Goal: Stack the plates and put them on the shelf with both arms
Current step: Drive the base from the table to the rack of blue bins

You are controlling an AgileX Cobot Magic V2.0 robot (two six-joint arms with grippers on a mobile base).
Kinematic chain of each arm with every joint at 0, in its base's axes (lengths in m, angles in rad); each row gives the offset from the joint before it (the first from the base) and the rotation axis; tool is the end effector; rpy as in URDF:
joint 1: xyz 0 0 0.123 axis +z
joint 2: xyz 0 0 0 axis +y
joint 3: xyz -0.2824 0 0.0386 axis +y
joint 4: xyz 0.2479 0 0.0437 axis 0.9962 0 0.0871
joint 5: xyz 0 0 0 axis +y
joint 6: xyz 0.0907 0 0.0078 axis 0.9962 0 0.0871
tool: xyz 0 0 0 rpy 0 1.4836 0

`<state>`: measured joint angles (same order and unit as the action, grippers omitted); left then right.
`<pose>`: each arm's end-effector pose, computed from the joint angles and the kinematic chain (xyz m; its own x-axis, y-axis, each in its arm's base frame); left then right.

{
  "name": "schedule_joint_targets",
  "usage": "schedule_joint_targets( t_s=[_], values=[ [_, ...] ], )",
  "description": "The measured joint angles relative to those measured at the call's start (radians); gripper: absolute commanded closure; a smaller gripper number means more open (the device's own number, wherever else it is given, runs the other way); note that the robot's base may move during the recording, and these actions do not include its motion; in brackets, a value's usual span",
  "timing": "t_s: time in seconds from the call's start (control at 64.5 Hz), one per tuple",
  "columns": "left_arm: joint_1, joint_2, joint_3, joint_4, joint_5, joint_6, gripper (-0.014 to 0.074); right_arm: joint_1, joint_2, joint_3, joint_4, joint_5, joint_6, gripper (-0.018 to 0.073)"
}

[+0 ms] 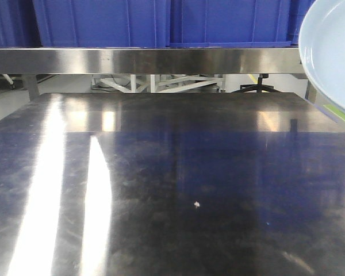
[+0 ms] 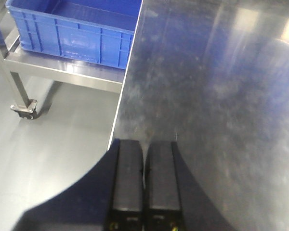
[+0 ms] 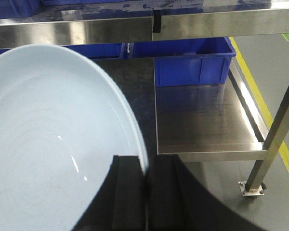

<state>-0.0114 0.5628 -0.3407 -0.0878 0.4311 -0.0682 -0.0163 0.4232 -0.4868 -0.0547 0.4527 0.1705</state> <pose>0.1099 -0.0046 0.2456 -0.5354 -0.1413 -0.8327 -0.0370 0.9889 -0.1440 0.0898 -0.0036 0.3064 -0.2898 0.1257 -0.9488 0.0747 0.9913 0.1085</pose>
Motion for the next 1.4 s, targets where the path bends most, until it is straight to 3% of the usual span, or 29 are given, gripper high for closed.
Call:
schedule_joint_targets(
  t_s=[1.395],
  values=[
    [0.0,0.0,0.0,0.0,0.0,0.0,0.051,0.0,0.0,0.0,0.0,0.0,0.0,0.0531]
  ],
)
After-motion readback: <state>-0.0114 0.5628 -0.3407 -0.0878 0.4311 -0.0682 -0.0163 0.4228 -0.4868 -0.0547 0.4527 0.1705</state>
